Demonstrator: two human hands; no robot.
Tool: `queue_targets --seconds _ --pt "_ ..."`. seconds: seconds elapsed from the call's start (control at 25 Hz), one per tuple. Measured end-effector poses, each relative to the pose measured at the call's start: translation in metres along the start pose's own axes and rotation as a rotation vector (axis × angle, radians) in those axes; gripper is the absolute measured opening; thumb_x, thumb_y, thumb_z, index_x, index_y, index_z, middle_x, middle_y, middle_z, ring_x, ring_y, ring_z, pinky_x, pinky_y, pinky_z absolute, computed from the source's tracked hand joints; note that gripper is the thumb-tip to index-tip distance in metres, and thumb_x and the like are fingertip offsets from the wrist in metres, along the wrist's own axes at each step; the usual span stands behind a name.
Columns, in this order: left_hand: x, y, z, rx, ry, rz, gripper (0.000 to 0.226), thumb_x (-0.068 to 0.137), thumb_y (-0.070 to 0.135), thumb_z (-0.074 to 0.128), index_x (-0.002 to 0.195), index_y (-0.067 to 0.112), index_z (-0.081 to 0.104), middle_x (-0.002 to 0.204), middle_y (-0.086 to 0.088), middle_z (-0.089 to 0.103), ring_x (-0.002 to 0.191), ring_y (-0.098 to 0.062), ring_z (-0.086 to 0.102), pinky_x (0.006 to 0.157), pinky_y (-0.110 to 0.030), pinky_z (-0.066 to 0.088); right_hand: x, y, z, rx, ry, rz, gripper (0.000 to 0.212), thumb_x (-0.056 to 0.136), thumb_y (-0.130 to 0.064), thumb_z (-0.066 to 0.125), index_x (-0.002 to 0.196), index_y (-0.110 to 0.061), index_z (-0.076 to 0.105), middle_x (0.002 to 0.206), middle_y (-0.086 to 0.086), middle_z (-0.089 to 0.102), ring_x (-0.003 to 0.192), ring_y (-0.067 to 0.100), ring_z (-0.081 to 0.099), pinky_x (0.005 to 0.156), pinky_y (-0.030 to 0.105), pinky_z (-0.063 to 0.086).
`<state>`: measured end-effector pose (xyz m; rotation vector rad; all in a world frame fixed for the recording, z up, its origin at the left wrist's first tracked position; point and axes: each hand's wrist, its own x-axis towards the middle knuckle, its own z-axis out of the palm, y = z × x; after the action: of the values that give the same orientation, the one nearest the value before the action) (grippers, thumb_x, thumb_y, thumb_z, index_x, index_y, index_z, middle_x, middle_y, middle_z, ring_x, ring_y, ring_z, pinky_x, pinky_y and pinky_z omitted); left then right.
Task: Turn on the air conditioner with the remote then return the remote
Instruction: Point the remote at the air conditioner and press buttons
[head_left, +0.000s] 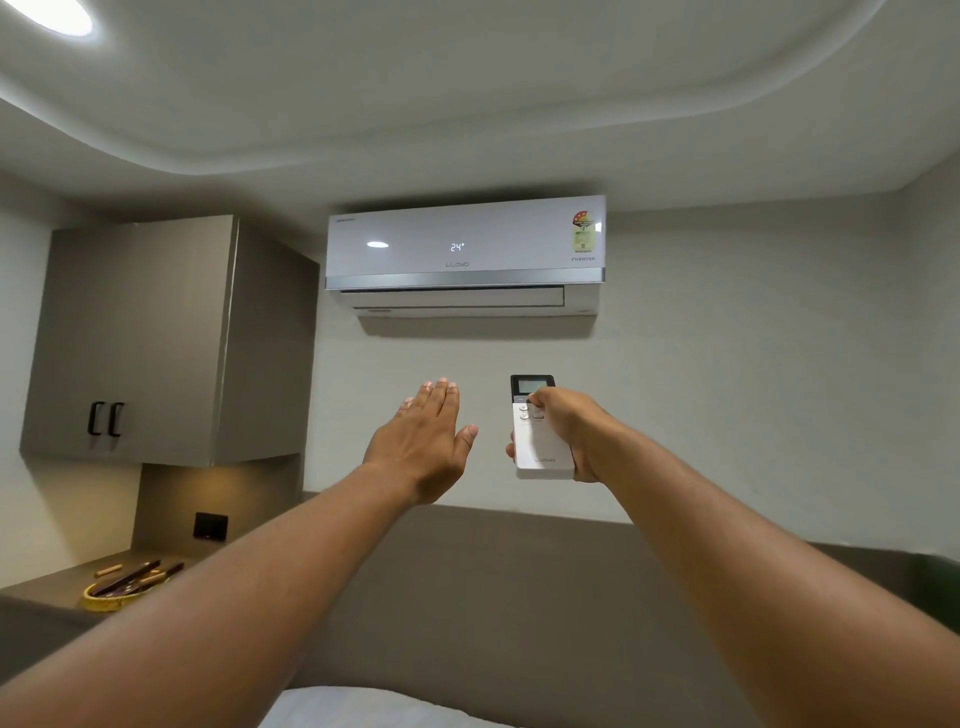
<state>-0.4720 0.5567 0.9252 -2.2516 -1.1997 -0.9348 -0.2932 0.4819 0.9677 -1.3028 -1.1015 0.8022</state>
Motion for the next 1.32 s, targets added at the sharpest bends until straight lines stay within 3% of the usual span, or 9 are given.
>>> queue_targets --seconds 0.24,0.4,0.48,0.68,0.88,1.32 --pt "-0.004 0.003 -0.005 -0.003 -0.007 0.009 0.066 0.100 0.048 0.016 0.154 0.013 0.000 0.163 -0.005 -0.003 0.148 -0.019 -0.002 0.118 -0.037 0.005 -0.007 -0.001 -0.004 0.013 -0.025 0.027 0.021 0.088 -0.015 0.045 0.106 -0.008 0.053 0.056 0.013 0.073 0.058 0.035 0.076 0.073 0.042 0.062" --pt "-0.007 0.007 -0.005 -0.005 -0.013 0.012 0.066 0.100 0.048 0.016 0.154 0.014 -0.001 0.163 -0.005 -0.003 0.148 -0.019 -0.003 0.118 -0.036 0.005 -0.012 0.002 -0.007 0.035 -0.042 0.025 0.022 0.085 -0.012 0.044 0.105 -0.006 0.052 0.063 0.016 0.074 0.058 0.036 0.075 0.063 0.039 0.061" --pt "-0.009 0.010 -0.006 -0.004 -0.014 0.016 0.066 0.100 0.048 0.016 0.154 0.014 -0.001 0.163 -0.005 -0.003 0.148 -0.019 -0.003 0.117 -0.036 0.005 -0.013 0.003 -0.008 0.042 -0.046 0.022 0.023 0.084 -0.011 0.044 0.105 -0.006 0.052 0.071 0.018 0.072 0.058 0.036 0.075 0.064 0.039 0.061" --pt "-0.010 0.015 -0.007 -0.010 -0.005 0.026 0.066 0.100 0.048 0.016 0.154 0.013 -0.002 0.163 -0.005 -0.004 0.148 -0.019 -0.004 0.117 -0.035 0.003 -0.013 0.004 -0.013 0.021 -0.040 0.005 0.021 0.084 -0.013 0.044 0.102 -0.006 0.051 0.055 0.015 0.073 0.055 0.034 0.075 0.061 0.038 0.062" --pt "-0.012 0.019 -0.006 -0.007 -0.003 0.019 0.066 0.100 0.049 0.015 0.153 0.014 -0.003 0.162 -0.005 -0.006 0.148 -0.018 -0.005 0.116 -0.035 0.002 -0.011 0.005 -0.016 0.036 -0.039 -0.010 0.025 0.082 -0.012 0.044 0.104 -0.005 0.053 0.065 0.019 0.074 0.057 0.036 0.075 0.065 0.041 0.061" --pt "-0.008 0.018 -0.017 -0.004 0.027 0.005 0.068 0.099 0.050 0.016 0.154 0.013 -0.002 0.162 -0.005 -0.004 0.148 -0.018 -0.003 0.114 -0.032 0.001 -0.014 -0.001 -0.017 0.048 -0.058 -0.020 0.026 0.081 -0.014 0.045 0.105 -0.005 0.052 0.056 0.016 0.072 0.058 0.037 0.075 0.066 0.040 0.060"
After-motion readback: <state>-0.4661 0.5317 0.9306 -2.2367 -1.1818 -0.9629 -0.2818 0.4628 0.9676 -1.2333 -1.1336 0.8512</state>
